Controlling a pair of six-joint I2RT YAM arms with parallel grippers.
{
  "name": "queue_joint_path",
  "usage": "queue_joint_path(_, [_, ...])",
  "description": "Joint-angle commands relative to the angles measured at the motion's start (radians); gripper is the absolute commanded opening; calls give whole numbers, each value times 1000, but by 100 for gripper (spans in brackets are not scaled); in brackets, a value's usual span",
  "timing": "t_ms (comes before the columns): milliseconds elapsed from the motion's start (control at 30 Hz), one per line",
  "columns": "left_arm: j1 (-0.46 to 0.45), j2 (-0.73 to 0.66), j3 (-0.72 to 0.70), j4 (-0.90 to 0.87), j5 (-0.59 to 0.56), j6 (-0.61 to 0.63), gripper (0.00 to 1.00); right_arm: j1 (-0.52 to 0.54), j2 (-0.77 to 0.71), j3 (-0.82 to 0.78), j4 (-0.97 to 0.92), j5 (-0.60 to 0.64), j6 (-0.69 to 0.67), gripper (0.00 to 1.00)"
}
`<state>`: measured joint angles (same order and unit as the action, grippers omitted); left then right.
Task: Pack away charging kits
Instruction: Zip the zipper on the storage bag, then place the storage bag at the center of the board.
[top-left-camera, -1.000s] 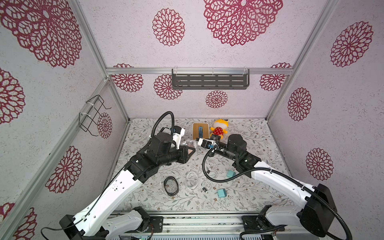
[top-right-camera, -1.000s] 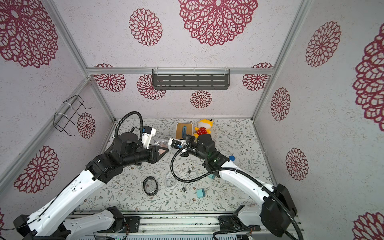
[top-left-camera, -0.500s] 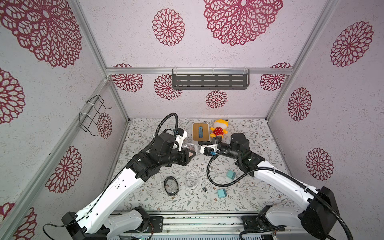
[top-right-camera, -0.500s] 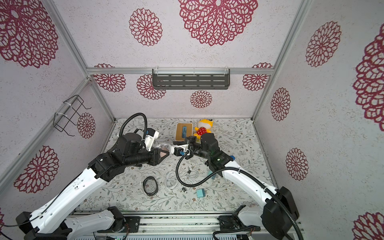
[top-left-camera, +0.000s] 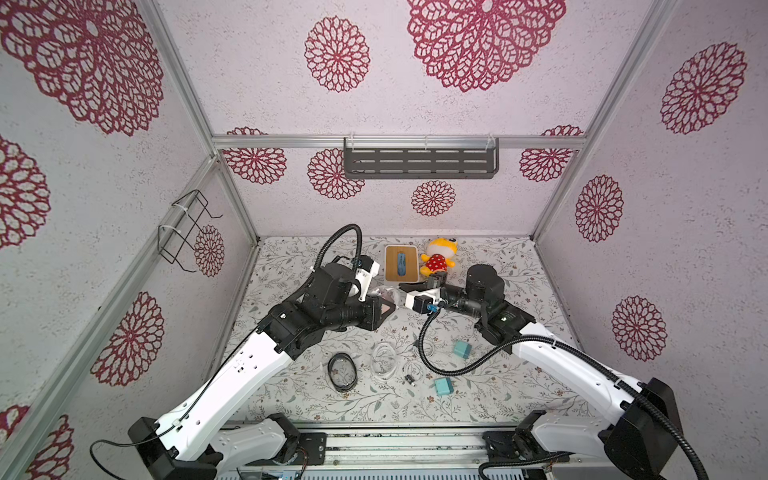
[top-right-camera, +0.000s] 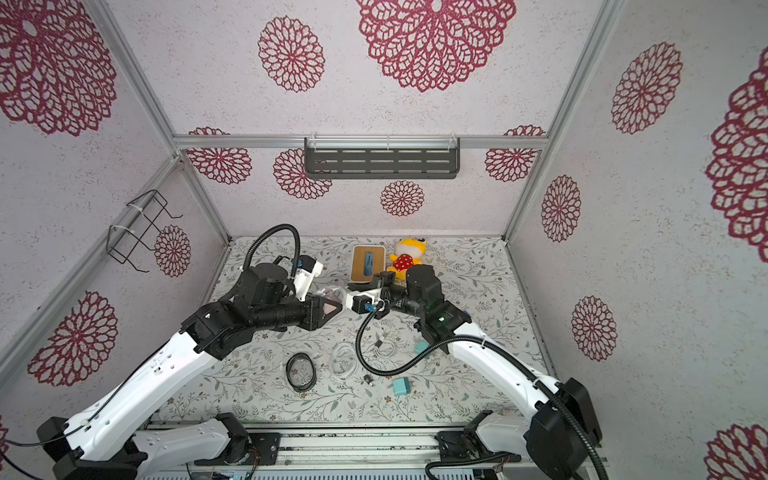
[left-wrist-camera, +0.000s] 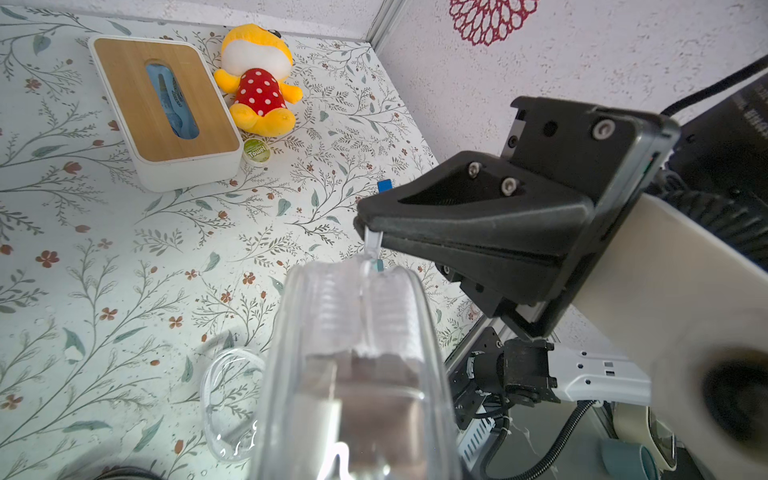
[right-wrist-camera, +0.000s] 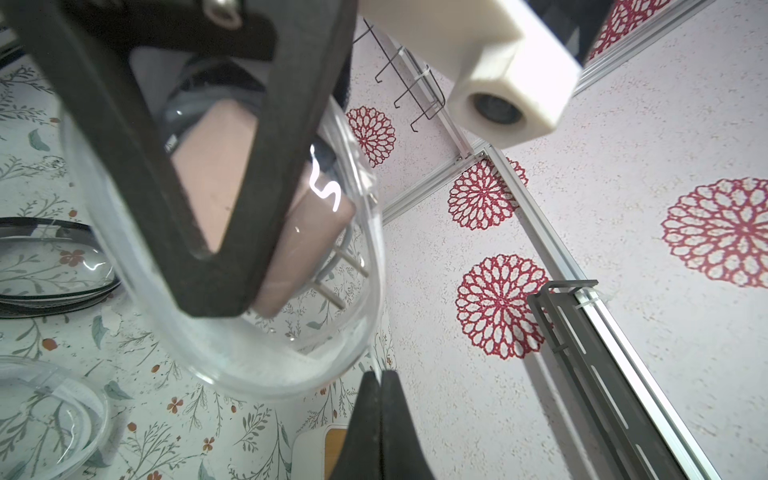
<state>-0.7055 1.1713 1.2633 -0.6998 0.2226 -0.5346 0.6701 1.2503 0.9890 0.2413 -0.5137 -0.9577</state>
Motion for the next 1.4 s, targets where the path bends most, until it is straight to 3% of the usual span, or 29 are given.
queue_joint_path(0, [-7, 38, 5, -77, -31, 22, 0, -1, -59, 45, 150, -92, 26, 0])
queue_joint_path(167, [-7, 70, 17, -61, -19, 24, 0, 2, -69, 31, 174, -96, 36, 0])
queue_joint_path(400, [-8, 52, -5, -8, 72, 31, 0, 0, -23, 42, 240, 65, 32, 0])
queue_joint_path(567, [-7, 28, -25, 22, 16, 5, 0, 1, -3, 72, 258, 114, 87, 0])
queue_joint_path(633, [15, 11, -29, 33, -75, -35, 0, 0, -2, 72, 296, 186, 163, 35])
queue_joint_path(667, [47, -1, -35, 48, -91, -63, 0, 0, -4, 66, 308, 225, 201, 46])
queue_joint_path(767, [204, -35, -90, 150, -45, -159, 0, 2, -26, 33, 303, 325, 310, 66])
queue_joint_path(867, [398, -38, -184, 290, 25, -279, 0, 2, -69, -50, 378, 476, 555, 85])
queue_joint_path(967, [550, -33, -324, 440, 4, -440, 0, 2, -106, -124, 366, 615, 825, 98])
queue_joint_path(1033, [635, -1, -416, 558, 14, -527, 0, 2, -107, -115, 251, 703, 968, 99])
queue_joint_path(1167, [772, 156, -512, 781, 110, -620, 0, -1, -76, -57, -48, 871, 1074, 99])
queue_joint_path(1233, [807, 234, -568, 930, 130, -665, 0, -2, -72, -82, -100, 939, 1134, 99])
queue_joint_path(1367, [830, 333, -581, 1016, 135, -673, 0, -6, -80, -100, -96, 873, 1215, 99])
